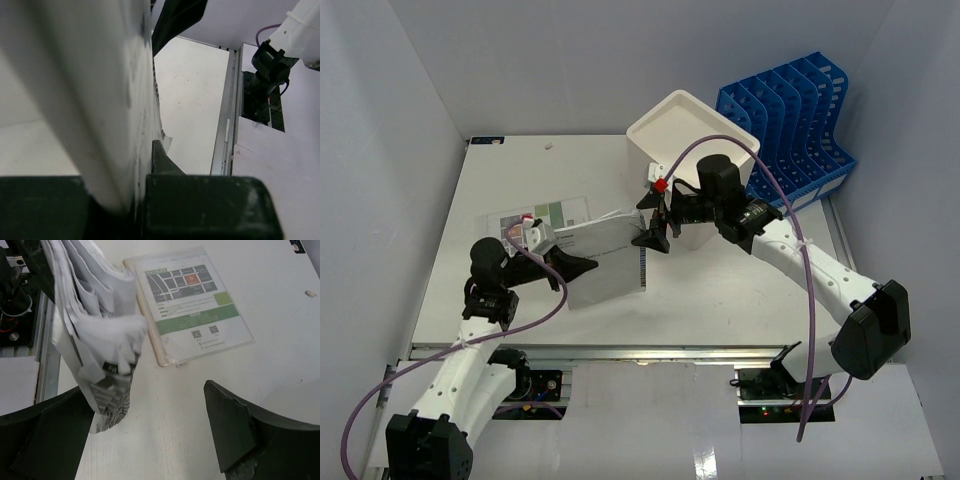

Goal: Organize the desk

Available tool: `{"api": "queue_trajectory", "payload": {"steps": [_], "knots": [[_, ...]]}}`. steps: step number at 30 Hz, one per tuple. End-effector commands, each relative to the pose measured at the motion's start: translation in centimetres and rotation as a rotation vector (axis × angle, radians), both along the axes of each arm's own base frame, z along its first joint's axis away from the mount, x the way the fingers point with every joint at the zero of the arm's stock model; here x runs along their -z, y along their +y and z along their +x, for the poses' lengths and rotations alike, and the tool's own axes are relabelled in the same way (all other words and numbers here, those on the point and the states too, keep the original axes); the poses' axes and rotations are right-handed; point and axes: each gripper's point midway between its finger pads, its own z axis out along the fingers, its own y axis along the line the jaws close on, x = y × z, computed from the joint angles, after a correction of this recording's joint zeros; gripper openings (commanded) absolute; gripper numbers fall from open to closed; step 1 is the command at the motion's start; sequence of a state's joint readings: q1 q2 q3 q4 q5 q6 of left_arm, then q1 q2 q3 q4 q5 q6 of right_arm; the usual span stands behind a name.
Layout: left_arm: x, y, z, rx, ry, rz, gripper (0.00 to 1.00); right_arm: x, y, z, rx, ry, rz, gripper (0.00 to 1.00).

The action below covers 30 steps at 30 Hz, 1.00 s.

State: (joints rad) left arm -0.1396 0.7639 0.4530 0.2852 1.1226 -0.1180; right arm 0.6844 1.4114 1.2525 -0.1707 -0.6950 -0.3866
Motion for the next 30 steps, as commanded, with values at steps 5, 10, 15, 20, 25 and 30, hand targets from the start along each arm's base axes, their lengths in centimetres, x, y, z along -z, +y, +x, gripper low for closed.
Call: {"api": "queue_trajectory", "payload": {"steps": [5, 10, 15, 20, 25, 30], "knots": [[-2.3, -0.9, -4.3, 0.235, -0.283, -0.003, 0.13, -5.1, -0.1, -2.7, -0.115, -0.089, 0.149, 0.90], [-2.7, -1.0, -4.8, 0.244, -0.358, -0.020, 0.16, -6.0, 0.0, -5.8, -0.293, -0.071, 0.194, 0.92], [-3.2, -1.2, -3.6, 0.224, -0.323, -0.035, 0.18, -6.0, 0.6, -7.0, -0.340, -0.032, 0.201, 0.94], [-3.8, -1.3, -3.0, 0.201, -0.317, -0.060, 0.20, -5.3, 0.7, -6.9, -0.309, -0.050, 0.174, 0.61], [-3.8, -1.4, -2.3, 0.185, -0.290, -0.079, 0.27, -4.9, 0.6, -6.2, -0.278, -0.059, 0.124, 0.13], [-4.4, -1.3, -0.6, 0.100, -0.208, -0.124, 0.52, -5.8, 0.0, -5.0, -0.196, -0.117, 0.105, 0.08]]}}
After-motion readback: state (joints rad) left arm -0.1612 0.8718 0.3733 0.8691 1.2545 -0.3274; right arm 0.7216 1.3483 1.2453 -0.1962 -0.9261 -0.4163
